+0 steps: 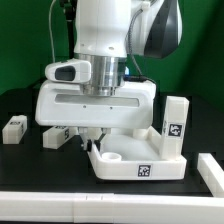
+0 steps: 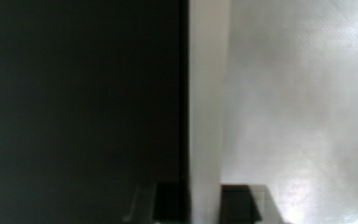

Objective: Assemble desk

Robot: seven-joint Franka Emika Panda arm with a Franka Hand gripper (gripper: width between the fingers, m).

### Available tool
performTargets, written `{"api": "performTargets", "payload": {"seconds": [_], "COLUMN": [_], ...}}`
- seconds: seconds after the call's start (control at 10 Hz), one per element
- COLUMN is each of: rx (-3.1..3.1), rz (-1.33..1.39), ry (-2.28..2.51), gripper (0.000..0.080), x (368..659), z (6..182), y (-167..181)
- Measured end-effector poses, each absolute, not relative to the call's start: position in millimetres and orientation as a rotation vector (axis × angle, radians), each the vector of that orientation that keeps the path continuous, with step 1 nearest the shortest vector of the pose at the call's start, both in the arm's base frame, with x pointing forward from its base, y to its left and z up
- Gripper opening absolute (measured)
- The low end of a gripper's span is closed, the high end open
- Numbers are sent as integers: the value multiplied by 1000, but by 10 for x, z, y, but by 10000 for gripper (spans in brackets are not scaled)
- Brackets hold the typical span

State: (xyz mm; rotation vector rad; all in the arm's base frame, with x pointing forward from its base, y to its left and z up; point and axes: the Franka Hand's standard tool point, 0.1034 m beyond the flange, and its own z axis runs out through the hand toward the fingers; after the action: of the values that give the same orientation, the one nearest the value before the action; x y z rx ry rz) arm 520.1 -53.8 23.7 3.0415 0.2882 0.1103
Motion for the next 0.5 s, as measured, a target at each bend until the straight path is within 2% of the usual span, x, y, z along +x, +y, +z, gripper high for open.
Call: {"api": "performTargets", "payload": {"seconds": [0.2, 0.5], "rx": [3016, 2931], "rz": [104, 115], "ry": [450, 778], "gripper": [62, 62], "x": [5209, 5369], "z": [240, 270], "y": [-533, -296]}}
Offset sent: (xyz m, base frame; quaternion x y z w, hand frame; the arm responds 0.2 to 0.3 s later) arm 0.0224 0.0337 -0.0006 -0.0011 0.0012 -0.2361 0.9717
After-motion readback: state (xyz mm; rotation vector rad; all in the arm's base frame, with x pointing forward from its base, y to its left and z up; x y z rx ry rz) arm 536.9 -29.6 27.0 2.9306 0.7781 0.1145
